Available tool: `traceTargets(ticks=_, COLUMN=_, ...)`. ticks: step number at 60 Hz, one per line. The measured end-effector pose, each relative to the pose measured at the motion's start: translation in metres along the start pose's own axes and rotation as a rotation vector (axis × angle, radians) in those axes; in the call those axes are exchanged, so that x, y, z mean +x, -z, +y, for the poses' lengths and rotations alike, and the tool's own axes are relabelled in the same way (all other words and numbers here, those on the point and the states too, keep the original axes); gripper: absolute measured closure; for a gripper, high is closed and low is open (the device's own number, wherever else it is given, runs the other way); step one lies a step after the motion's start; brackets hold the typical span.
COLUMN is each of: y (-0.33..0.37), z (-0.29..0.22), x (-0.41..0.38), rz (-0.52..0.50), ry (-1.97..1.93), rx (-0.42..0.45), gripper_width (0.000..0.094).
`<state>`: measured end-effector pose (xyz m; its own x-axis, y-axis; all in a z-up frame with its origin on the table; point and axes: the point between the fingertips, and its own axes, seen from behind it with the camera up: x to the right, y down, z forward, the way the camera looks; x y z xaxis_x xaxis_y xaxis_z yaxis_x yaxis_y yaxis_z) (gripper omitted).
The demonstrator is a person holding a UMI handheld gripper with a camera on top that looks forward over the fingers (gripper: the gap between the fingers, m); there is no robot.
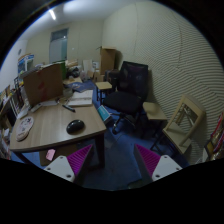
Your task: Arrange mouse
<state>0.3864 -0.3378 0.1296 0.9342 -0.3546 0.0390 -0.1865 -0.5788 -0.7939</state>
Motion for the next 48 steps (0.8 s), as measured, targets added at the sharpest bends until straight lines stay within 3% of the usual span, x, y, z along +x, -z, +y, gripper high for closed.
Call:
traceTargets(ticks=9, y=-0.017, z=-0.003, x=0.014, rz=0.014, ry=-0.008, rx=0.025, gripper_width=0.0118)
traceTargets(ticks=18, y=-0.03, z=-0.009, x=0.025, rz=-0.069, ry=-0.002, rx=0.011, gripper_width=0.0113)
traceTargets(ticks=48, y=-0.156, z=0.023, x=-0.167, rz=-0.389, ry=0.081, rx=-0.061, gripper_width=0.0107)
